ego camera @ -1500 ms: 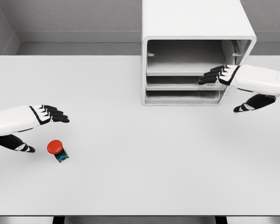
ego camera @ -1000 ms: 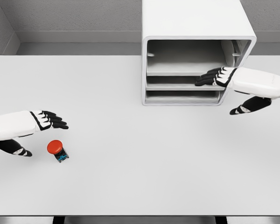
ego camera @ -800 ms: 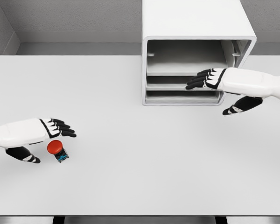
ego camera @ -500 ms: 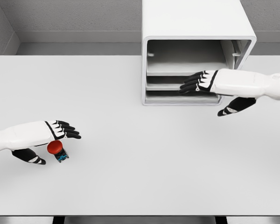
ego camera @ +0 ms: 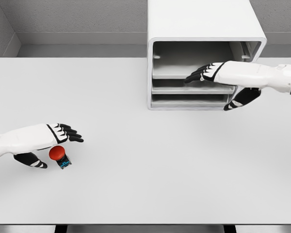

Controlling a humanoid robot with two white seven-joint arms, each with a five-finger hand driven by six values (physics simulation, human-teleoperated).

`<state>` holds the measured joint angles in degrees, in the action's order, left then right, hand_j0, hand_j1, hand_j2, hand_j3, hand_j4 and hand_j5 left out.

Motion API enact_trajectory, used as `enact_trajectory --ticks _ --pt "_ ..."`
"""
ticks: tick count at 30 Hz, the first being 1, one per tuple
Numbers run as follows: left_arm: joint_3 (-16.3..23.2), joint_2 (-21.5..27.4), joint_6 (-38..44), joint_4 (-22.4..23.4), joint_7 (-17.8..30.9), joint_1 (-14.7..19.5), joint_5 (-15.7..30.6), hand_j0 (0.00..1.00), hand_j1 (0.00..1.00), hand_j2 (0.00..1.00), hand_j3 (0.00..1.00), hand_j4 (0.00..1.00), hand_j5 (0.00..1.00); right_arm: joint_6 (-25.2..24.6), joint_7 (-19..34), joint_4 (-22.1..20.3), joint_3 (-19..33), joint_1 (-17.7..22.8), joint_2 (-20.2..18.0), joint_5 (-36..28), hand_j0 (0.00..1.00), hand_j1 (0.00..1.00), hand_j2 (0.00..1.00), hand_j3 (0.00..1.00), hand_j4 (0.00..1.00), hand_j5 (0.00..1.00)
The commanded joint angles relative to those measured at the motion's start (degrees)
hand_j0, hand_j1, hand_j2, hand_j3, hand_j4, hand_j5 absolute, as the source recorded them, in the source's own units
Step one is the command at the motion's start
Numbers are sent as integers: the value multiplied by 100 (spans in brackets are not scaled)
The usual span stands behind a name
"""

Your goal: Slide open multi-storey tabletop storage cabinets and put open load switch and slide close multi-storey tabletop storage cabinets

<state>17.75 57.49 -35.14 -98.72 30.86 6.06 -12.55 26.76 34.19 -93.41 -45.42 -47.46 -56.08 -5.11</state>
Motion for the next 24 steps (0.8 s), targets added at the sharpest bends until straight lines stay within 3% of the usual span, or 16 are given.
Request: enact_trajectory --ticks 1,6,13,18,21,24 --pt "1 -28 14 28 -10 0 -2 100 100 100 100 100 100 -232 81 174 -2 0 194 1 100 100 100 100 100 100" --pt "133 -98 14 11 -10 -18 -2 100 100 100 100 100 100 -575 81 227 -2 -9 202 28 100 100 100 100 100 100" --pt "133 -98 14 125 -10 -18 -11 99 99 99 99 99 99 -593 81 605 -82 -114 466 107 100 100 100 100 100 100" --pt "141 -107 14 125 -10 -26 -55 86 86 86 86 86 86 -628 81 631 -90 -123 633 160 100 100 100 100 100 100" --pt "133 -98 14 125 -10 -35 -64 70 70 70 70 70 70 -628 81 807 -90 -185 668 265 100 100 100 100 100 100" --pt "185 -98 14 125 -10 -35 -99 62 62 62 62 62 62 -628 81 860 -90 -185 668 274 100 100 100 100 100 100"
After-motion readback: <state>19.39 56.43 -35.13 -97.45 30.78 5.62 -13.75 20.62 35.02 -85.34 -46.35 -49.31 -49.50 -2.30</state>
